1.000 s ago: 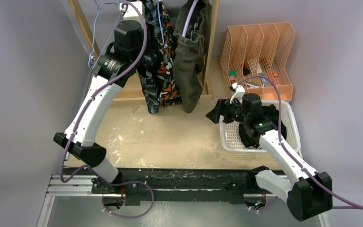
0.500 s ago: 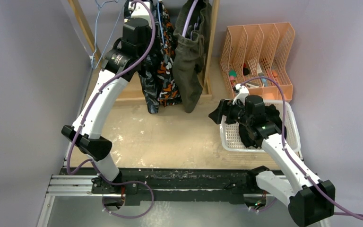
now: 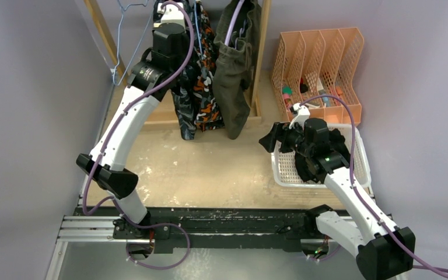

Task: Remove the shorts from the hanger
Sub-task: Pick up the hanger from the clothes rod.

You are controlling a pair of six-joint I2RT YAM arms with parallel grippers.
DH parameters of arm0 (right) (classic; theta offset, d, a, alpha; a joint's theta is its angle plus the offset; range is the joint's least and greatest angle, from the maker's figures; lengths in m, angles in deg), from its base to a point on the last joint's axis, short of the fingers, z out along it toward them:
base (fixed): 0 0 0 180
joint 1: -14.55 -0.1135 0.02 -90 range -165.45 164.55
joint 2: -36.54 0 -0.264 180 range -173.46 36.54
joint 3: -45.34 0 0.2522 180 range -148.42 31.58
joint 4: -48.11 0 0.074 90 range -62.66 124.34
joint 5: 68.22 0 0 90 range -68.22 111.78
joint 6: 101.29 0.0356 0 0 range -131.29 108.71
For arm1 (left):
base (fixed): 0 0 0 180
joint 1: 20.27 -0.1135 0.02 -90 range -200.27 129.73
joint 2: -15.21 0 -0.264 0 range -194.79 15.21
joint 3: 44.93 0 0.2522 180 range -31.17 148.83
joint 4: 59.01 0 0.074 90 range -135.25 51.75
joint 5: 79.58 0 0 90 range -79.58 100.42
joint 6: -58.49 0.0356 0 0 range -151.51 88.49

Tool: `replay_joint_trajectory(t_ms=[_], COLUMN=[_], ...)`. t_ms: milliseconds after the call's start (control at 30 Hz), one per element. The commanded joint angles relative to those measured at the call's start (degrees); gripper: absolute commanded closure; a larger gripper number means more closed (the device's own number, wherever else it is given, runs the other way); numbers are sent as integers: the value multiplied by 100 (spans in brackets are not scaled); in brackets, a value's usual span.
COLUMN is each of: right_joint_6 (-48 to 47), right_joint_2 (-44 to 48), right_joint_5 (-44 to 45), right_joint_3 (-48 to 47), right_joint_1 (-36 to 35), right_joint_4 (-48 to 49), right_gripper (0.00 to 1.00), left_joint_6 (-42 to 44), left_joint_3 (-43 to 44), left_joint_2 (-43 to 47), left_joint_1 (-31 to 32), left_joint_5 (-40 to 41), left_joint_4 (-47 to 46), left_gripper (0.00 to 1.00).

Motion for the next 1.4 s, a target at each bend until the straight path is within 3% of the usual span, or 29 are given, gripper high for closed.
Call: replay_joint_trajectory(t_ms=[0,100,233,500,567,900,1367], right_joint_6=[31,30,32,38,43,56,146], right_joint_2=[88,88,92,137,119,14,20], right_joint_5=[113,137,192,256,256,323,440], right_joint_3=[-88,-96,-123,-134,-138,-195,-182], right_joint_1=[-21,-21,-20,-16,-19,-18,-20], right_joint_4=[61,6,-82,-151,-129,-146,-146], right_gripper=[12,12,12,12,12,12,12], left_joint_6=[177,140,93,57,83,269,78], left_joint_3=[264,431,437,37,-15,-571,-352], left_joint_2=[-13,-127,-155,311,435,1032,1071], left_joint_1=[8,8,8,8,8,8,8], left_joint_5=[266,186,112,109,136,67,-55], left_joint_4=[-207,-139,-182,-543,-583,-1036,-1247], left_gripper=[46,48,58,88,100,100,100])
